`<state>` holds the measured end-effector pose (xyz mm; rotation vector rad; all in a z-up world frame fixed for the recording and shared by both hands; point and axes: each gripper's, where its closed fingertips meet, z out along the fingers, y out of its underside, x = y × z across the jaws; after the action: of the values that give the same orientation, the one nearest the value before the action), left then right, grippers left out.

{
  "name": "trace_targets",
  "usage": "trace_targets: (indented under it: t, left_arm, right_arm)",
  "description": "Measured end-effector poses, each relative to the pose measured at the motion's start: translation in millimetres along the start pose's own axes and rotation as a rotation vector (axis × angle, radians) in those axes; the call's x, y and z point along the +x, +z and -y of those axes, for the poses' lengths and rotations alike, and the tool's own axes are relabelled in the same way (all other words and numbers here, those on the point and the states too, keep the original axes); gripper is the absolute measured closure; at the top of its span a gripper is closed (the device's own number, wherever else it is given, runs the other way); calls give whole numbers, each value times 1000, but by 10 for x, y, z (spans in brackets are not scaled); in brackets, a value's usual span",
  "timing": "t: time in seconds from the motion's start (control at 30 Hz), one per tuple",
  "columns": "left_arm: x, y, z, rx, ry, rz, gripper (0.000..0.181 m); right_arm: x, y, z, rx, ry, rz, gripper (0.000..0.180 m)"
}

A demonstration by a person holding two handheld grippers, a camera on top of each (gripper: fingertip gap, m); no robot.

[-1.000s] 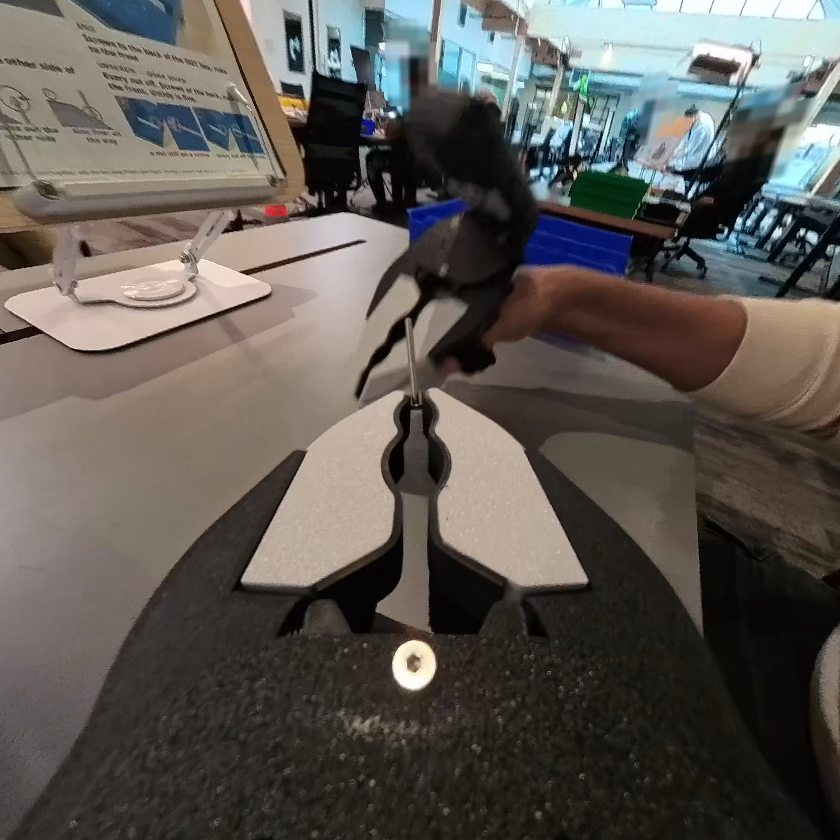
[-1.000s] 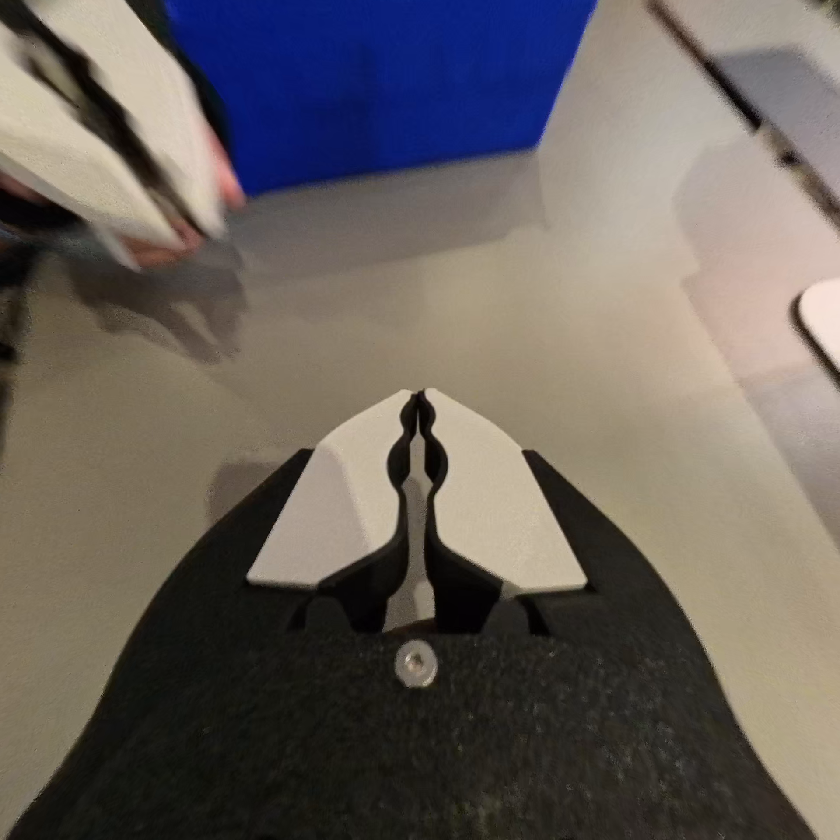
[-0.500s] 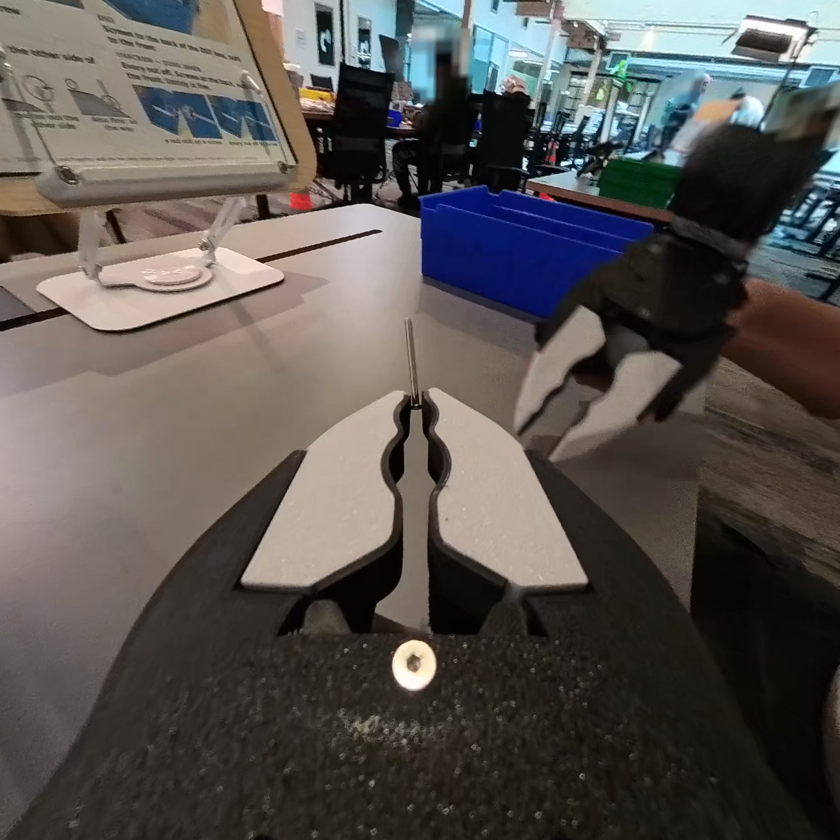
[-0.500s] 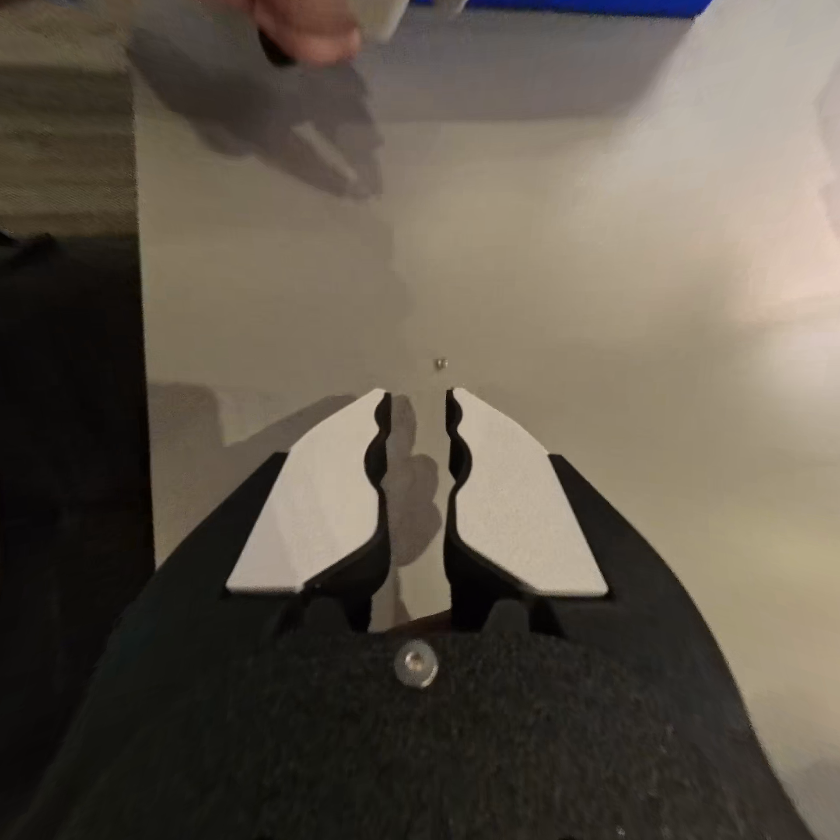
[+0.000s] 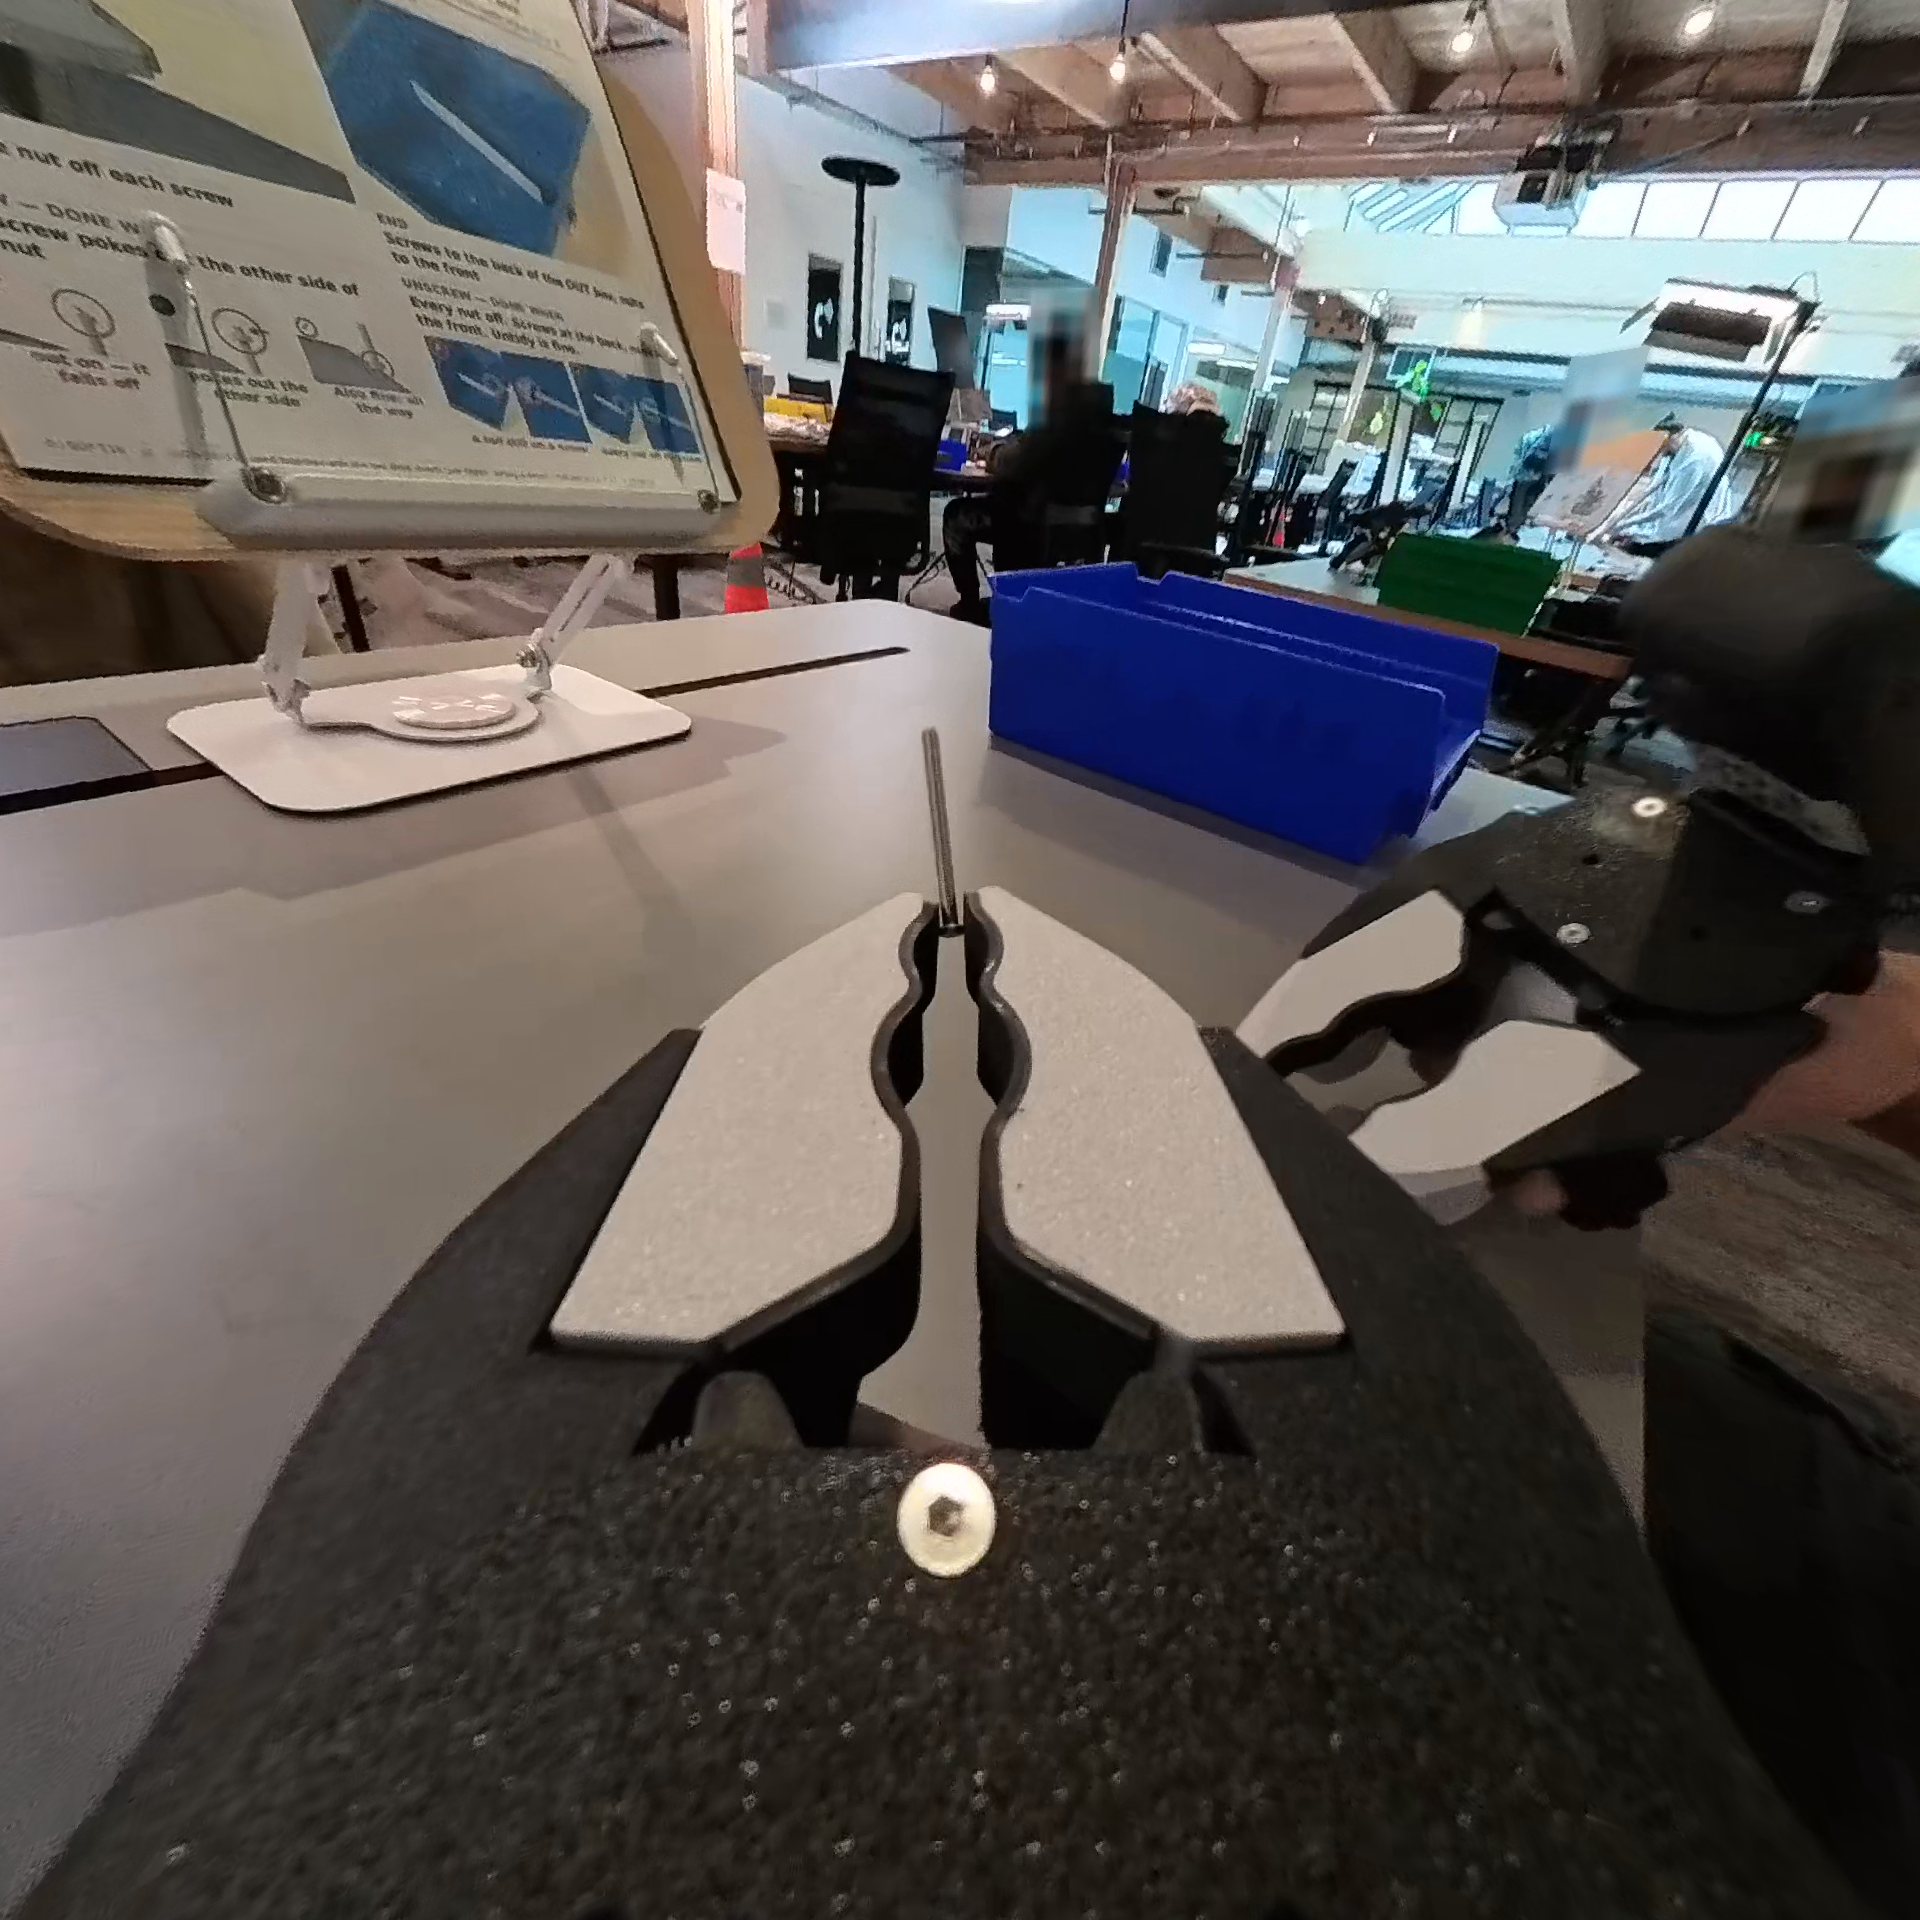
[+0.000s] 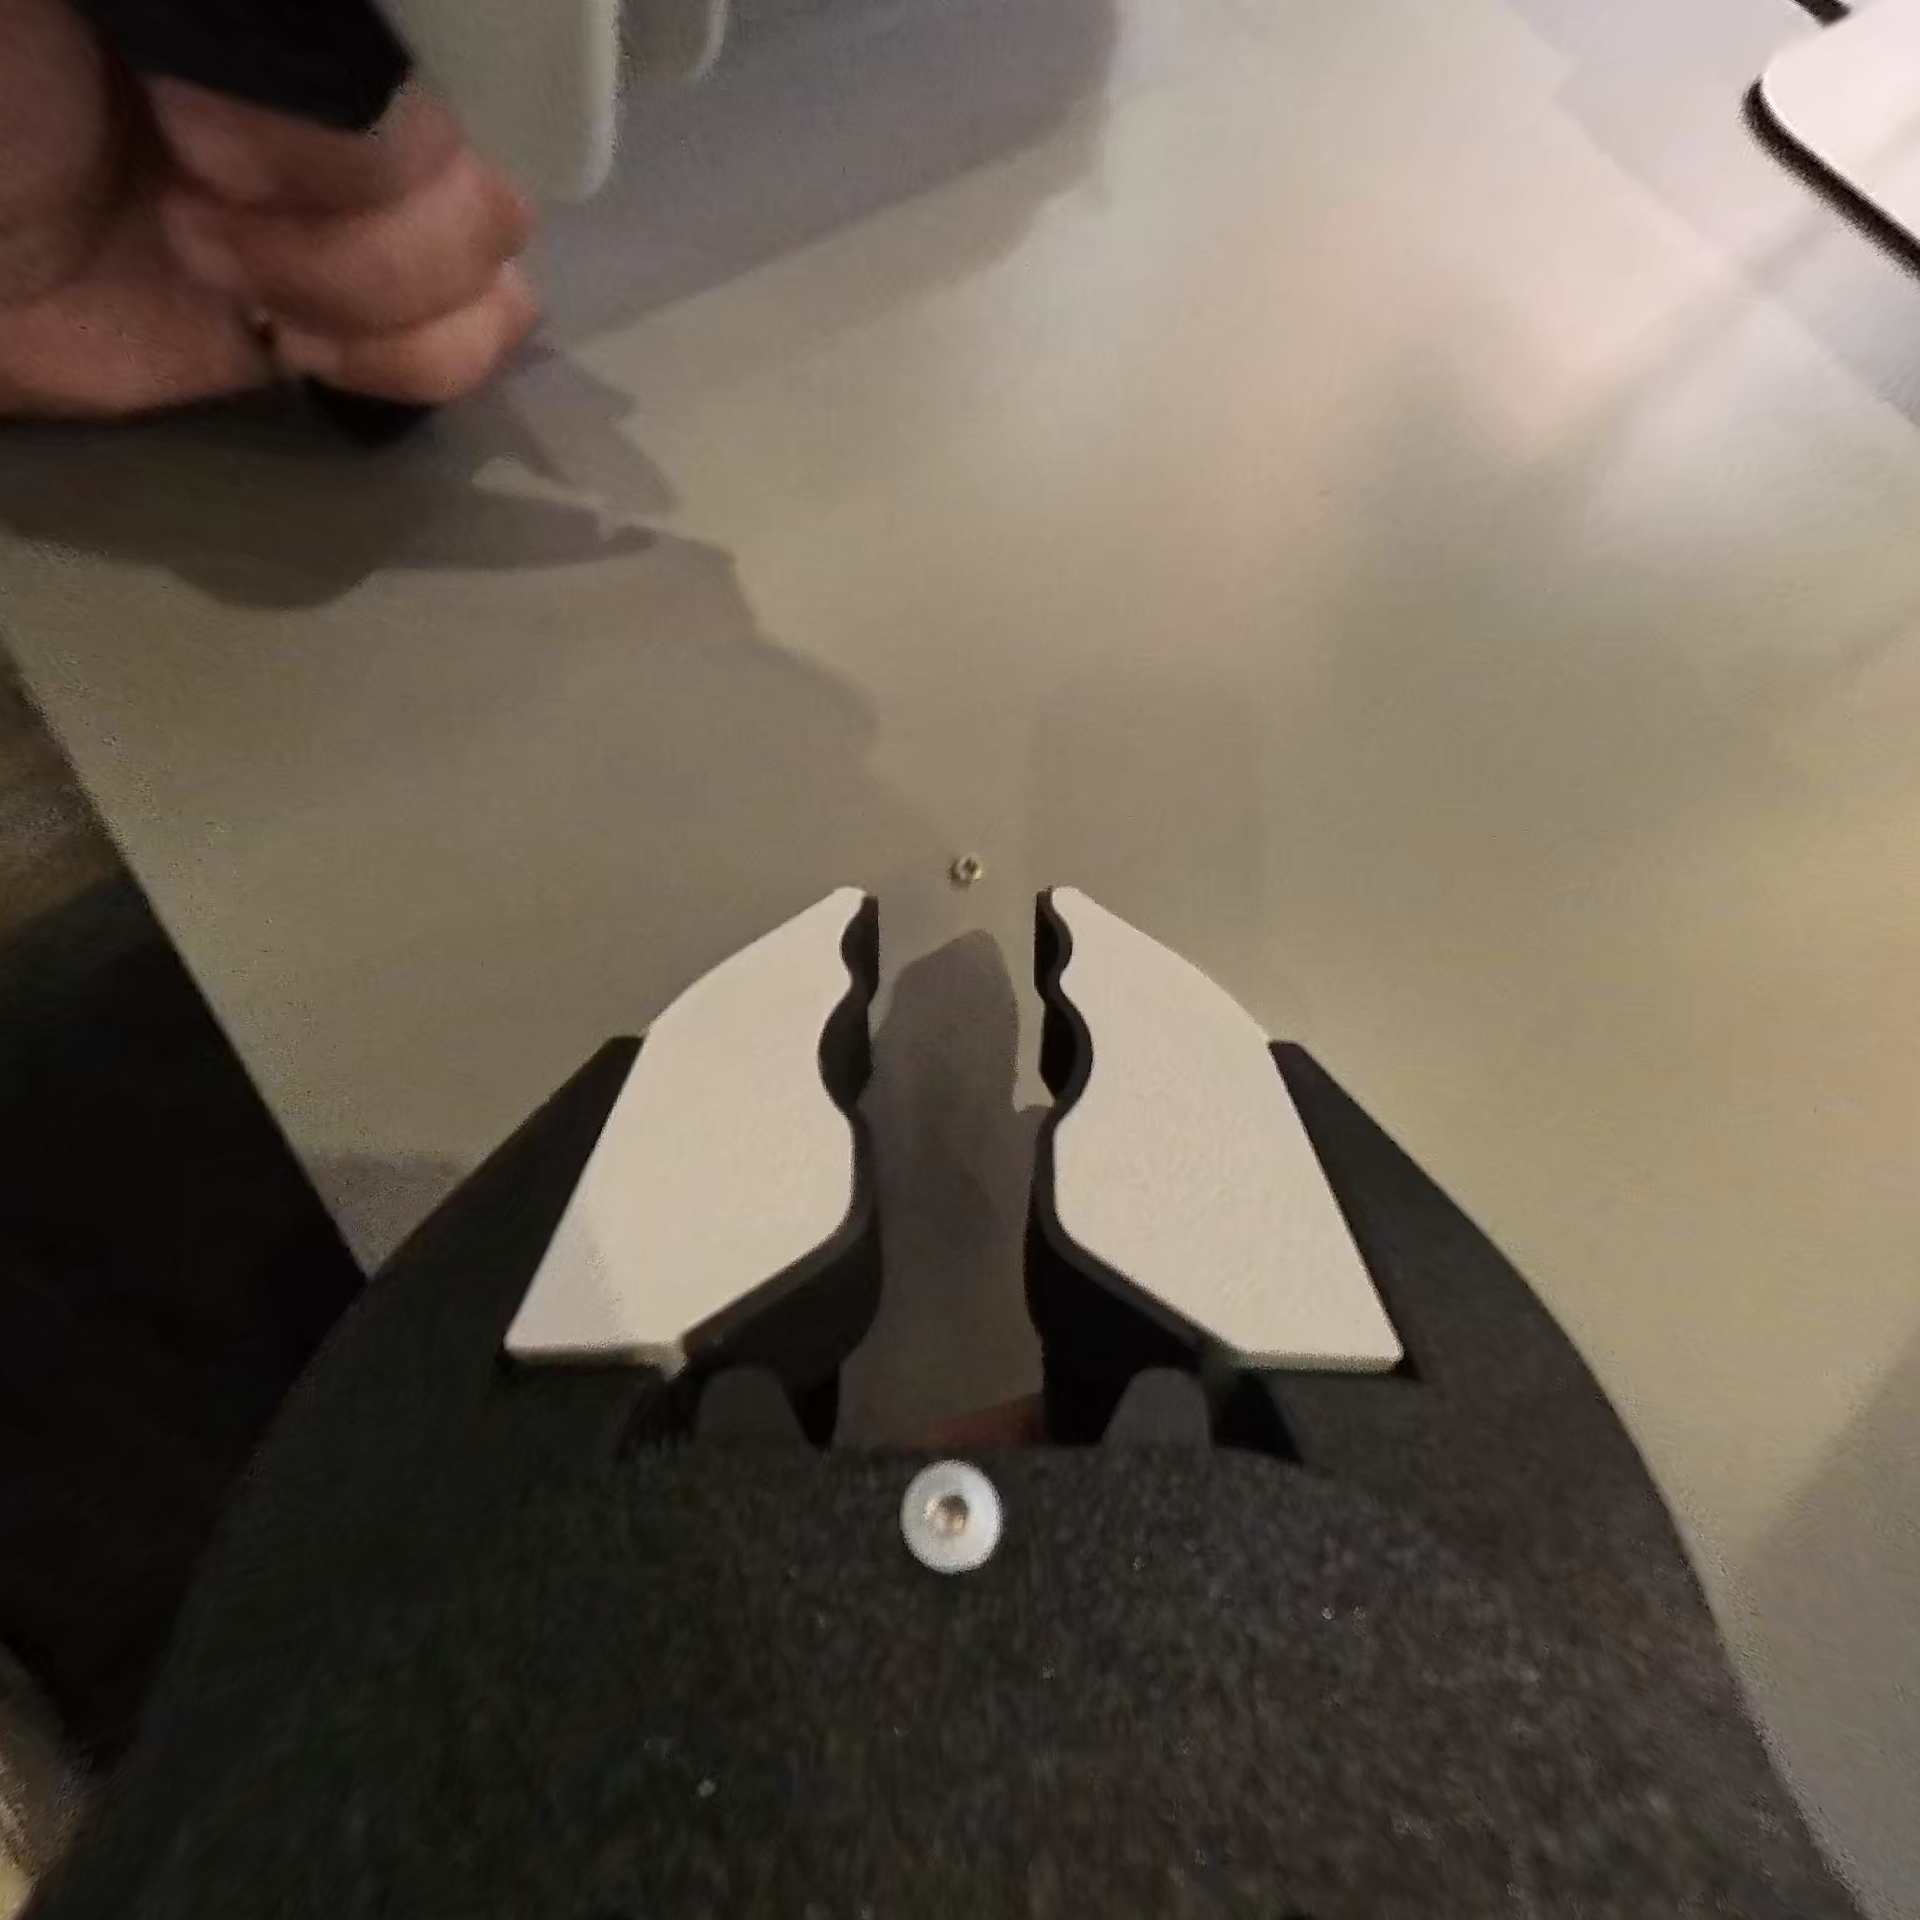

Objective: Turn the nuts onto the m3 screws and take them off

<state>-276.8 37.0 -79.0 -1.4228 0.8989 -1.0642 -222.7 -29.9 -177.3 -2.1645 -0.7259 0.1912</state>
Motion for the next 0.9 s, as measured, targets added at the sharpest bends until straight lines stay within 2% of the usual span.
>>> trace_targets:
  t: [0.03,0.13,0.43,0.9]
  left_arm:
    - [-3,-11,11,10,-9,-6,176]
    - [-3,-35,37,31,-29,-26,176]
    - [57,-13,8,10,-12,-61,176]
    - [87,-3,0,4,-7,-76,176]
  right_arm:
    - [16,34,45,5,35,-7,153]
    - [78,128,42,-42,65,-53,159]
    - [26,185,-39,-117,86,1,161]
    - [7,205,-38,-126,107,62,174]
